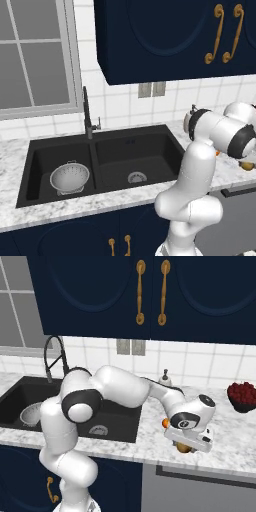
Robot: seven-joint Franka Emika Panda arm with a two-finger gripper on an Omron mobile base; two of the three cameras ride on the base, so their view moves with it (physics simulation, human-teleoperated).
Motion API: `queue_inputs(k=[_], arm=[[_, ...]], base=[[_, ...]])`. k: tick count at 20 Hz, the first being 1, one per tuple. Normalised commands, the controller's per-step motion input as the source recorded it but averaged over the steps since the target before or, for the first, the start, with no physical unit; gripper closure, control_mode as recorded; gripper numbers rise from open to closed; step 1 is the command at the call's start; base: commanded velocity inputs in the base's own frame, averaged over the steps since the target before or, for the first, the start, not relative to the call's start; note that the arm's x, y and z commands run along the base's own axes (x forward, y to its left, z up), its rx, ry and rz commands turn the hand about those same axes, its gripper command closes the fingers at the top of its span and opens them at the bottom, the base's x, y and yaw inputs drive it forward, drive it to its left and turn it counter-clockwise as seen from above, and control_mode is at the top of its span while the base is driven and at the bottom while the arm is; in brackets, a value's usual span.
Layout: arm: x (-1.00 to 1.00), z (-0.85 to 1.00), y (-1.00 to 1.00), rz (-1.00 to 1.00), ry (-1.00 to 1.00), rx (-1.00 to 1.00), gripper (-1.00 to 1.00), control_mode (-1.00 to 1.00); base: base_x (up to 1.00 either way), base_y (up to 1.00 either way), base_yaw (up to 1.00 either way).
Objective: Put the colander in the sink, put the pear, tangerine in the colander, and turn on the sink faucet and pour water over the colander.
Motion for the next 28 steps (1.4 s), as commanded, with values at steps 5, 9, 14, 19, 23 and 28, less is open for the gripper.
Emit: queue_inputs(k=[5,9,14,19,23,28], arm=[[-0.23,0.48,0.93,0.0,-0.03,-0.03,1.0,-1.0],[0.0,0.34,1.0,0.0,-0.07,-0.04,1.0,-1.0],[0.0,0.12,1.0,0.0,-0.05,-0.02,1.0,-1.0],[0.02,0.0,1.0,0.03,0.0,-0.01,1.0,-1.0],[0.33,0.09,1.0,0.07,0.0,0.0,1.0,-1.0],[0.26,0.12,1.0,0.07,0.05,0.0,1.0,-1.0]], base=[[0.0,0.0,0.0],[0.0,0.0,0.0],[0.0,0.0,0.0],[0.0,0.0,0.0],[0.0,0.0,0.0],[0.0,0.0,0.0]])
